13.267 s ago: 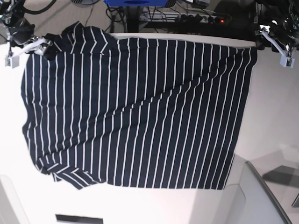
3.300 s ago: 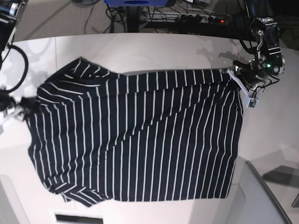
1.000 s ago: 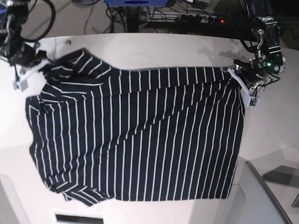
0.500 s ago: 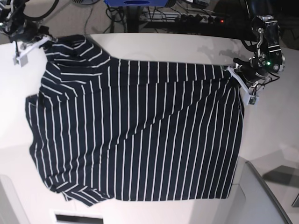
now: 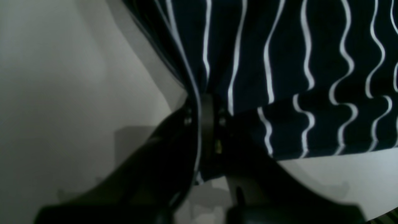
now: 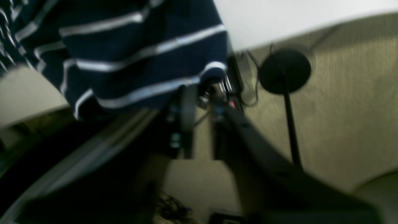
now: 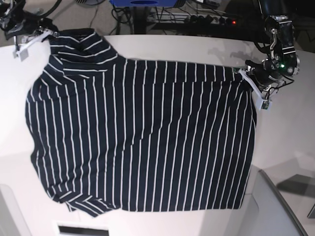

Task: Layout the t-shirt on the table in an organized manner, then fold the t-shirt properly
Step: 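Pull the shoulder corner outward with the right gripper to flatten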

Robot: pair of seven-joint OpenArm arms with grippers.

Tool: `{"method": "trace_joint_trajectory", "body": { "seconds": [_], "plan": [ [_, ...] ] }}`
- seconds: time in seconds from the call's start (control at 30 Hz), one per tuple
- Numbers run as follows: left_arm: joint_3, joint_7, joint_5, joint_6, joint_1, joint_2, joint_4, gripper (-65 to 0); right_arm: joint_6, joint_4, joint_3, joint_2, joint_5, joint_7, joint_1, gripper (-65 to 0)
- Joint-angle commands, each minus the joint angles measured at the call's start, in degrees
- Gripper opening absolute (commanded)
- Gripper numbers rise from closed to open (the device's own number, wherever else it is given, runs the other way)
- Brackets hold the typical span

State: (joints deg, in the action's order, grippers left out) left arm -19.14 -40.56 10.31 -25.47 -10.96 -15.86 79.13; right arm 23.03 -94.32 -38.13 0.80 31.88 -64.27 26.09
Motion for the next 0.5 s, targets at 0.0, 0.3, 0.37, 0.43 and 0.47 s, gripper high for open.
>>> {"method": "trace_joint_trajectory", "body": {
  "seconds": [0.0,0.3,0.37,0.43,0.47],
  "plan": [
    [-0.25,0.69,0.11,0.11,0.37,-0.89,1.00,-65.0,0.40,-3.48,-0.68,-0.14,1.13,0.23,0.77,-43.8],
    [-0.25,0.69,0.11,0.11,0.37,-0.89,0.74,-65.0,0.31,-7.35,-0.86,-0.75,0.69,4.09,0.51,-28.2],
    [-0.25,0.69,0.11,0.11,0.37,-0.89,1.00,-65.0,0.40,-2.78,-0.77,-1.72,0.69,4.09,-1.16,-28.2],
    [-0.25,0.69,0.11,0.11,0.37,-0.89,1.00,-65.0,0.49,0.48,-0.51,-2.78,0.69,4.18,-2.39,-28.2],
    [-0.34,0.69,0.11,0.11,0.37,-0.89,0.82,-65.0,0.49,1.88,-0.42,-3.22,0.69,4.27,-3.01,-28.2]
  ]
}}
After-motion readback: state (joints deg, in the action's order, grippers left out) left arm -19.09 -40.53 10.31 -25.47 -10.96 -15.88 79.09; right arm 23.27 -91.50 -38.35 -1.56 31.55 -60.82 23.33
